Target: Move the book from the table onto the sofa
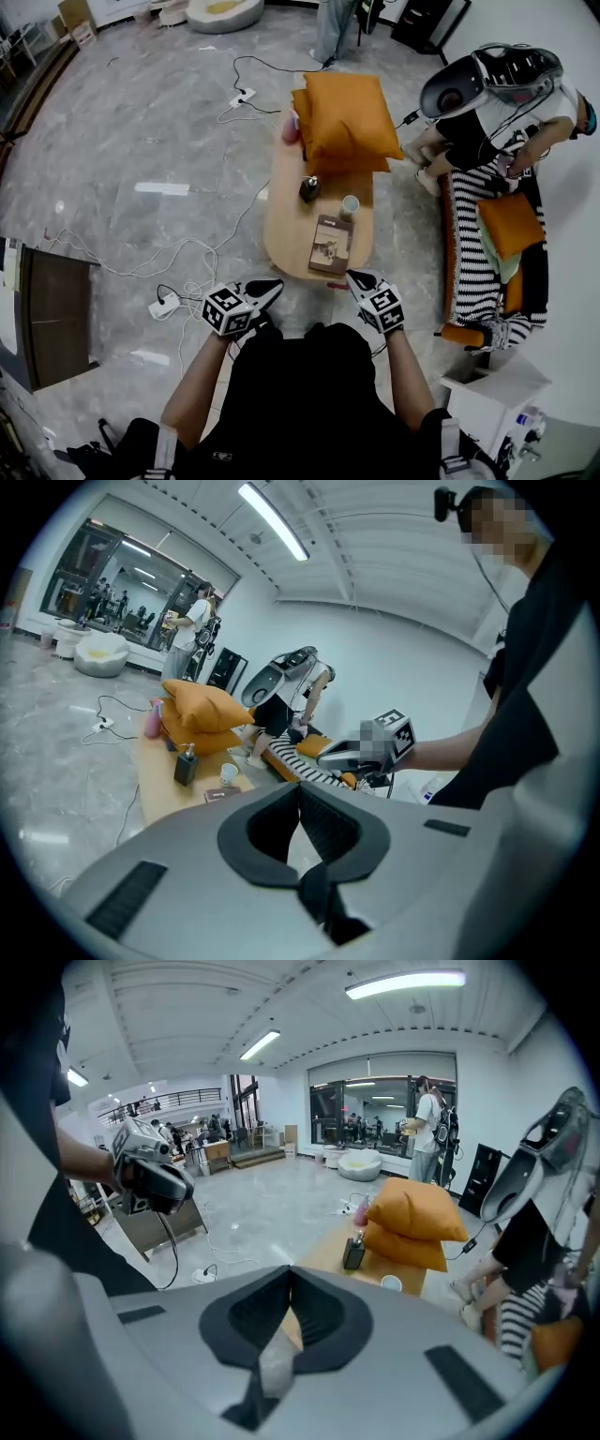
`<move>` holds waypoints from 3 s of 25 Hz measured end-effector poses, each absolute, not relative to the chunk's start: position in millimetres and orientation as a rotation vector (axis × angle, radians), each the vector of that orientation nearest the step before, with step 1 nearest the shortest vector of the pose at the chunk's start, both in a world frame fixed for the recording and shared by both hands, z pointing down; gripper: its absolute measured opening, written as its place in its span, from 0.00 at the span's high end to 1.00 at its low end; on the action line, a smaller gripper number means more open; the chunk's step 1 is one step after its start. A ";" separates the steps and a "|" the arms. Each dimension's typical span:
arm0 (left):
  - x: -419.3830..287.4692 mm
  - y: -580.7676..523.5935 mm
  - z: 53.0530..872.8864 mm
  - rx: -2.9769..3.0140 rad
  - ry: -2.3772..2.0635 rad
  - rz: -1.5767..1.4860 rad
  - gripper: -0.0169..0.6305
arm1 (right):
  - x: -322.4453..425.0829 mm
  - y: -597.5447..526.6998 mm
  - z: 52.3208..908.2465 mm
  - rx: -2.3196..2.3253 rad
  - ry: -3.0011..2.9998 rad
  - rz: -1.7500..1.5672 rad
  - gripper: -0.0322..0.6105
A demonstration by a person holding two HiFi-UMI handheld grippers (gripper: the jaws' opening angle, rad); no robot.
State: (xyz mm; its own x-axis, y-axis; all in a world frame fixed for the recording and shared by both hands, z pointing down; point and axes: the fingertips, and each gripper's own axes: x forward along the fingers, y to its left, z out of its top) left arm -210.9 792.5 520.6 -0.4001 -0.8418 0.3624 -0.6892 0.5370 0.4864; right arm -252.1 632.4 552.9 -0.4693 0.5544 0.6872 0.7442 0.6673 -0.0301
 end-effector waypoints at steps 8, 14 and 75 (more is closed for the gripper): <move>-241.3 800.5 542.4 1.085 -2.284 -0.424 0.96 | -306.2 618.1 580.4 -1.105 -2.107 -0.476 0.94; -265.1 785.0 580.7 0.837 -2.381 -0.490 0.96 | -362.2 578.1 619.7 -1.235 -2.025 -0.526 0.94; -248.5 700.9 957.2 0.310 -1.989 -1.599 0.49 | -396.8 564.9 930.5 -1.354 -1.810 -0.256 0.46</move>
State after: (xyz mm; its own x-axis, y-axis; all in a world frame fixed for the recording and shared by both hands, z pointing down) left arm -248.5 700.9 957.2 -0.8149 -0.5078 0.2795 0.1638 0.2608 0.9514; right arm -396.8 564.9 930.5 -0.0633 0.6945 0.7167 0.8659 0.3953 -0.3065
